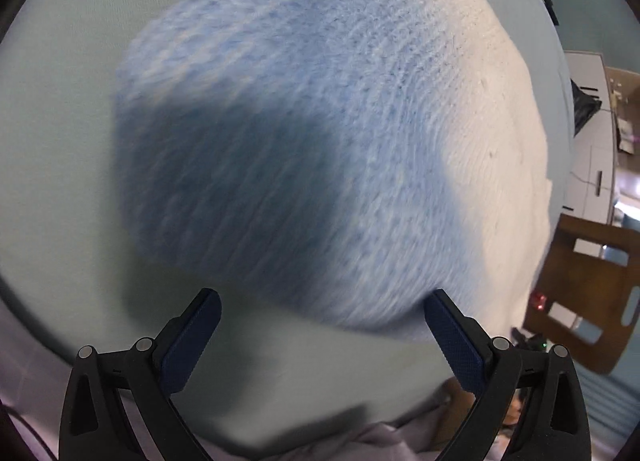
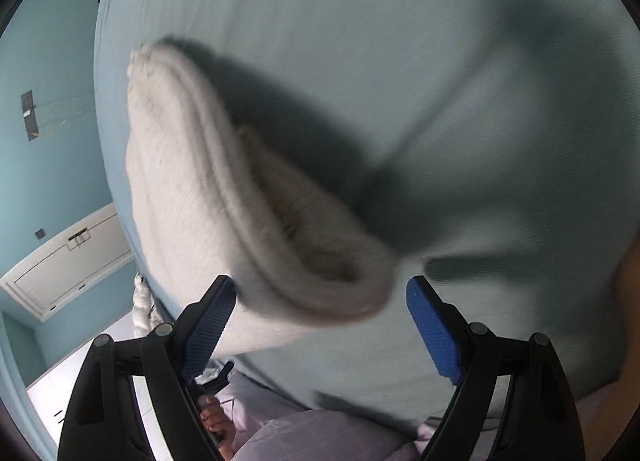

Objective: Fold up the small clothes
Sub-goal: 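Grasp the folded sweater with the left tool while the right tool grasps its other end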

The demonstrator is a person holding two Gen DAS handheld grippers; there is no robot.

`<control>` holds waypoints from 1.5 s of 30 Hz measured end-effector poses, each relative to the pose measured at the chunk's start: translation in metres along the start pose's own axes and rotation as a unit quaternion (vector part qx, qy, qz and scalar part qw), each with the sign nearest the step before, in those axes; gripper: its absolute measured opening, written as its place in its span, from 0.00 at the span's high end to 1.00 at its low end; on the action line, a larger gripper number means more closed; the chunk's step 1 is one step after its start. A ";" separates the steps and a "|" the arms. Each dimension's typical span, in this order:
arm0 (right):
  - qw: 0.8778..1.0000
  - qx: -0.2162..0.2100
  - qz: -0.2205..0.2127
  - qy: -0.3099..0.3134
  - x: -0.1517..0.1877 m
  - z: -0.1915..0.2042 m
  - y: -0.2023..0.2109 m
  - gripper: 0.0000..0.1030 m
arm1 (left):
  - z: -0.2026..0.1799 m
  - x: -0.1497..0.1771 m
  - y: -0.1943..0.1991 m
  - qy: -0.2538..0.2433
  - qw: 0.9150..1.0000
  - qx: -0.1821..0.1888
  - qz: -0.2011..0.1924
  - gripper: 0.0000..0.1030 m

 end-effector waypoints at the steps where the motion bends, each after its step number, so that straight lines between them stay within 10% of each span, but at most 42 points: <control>1: 1.000 -0.001 0.003 0.009 -0.001 0.006 -0.007 0.19 | -0.003 0.000 -0.002 -0.002 1.000 0.002 0.002 0.01; 6: 0.999 0.024 -0.008 0.042 -0.009 0.024 -0.022 0.28 | -0.009 -0.011 -0.008 0.019 0.999 0.038 0.014 0.10; 11: 0.997 0.031 -0.026 0.068 -0.003 0.033 -0.009 0.61 | -0.011 -0.004 -0.007 0.031 0.999 0.041 -0.002 0.36; 17: 0.989 0.039 -0.068 0.129 0.002 0.056 0.012 0.75 | -0.029 0.004 0.004 0.011 0.998 0.052 -0.037 0.63; 28: 0.966 -0.023 -0.141 0.216 0.033 0.094 0.070 0.78 | -0.033 0.035 0.065 -0.057 0.989 0.122 -0.066 0.71; 40: 0.986 0.056 -0.058 0.144 0.064 0.063 0.106 0.78 | 0.004 0.069 0.091 0.006 0.993 0.118 -0.002 0.72; 45: 0.992 0.003 -0.092 0.084 0.062 0.092 0.120 0.78 | -0.030 0.045 0.113 0.048 0.986 0.160 -0.021 0.73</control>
Point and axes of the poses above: each gripper's, at about its wrist camera, not at the fingertips, and y roughly against the way its jaws point, z to its left, x to its underside, the point moved 3 cm from there along -y, roughly the way its jaws point, and after that the axes turned 11 degrees about y, right-handed, at the moved point
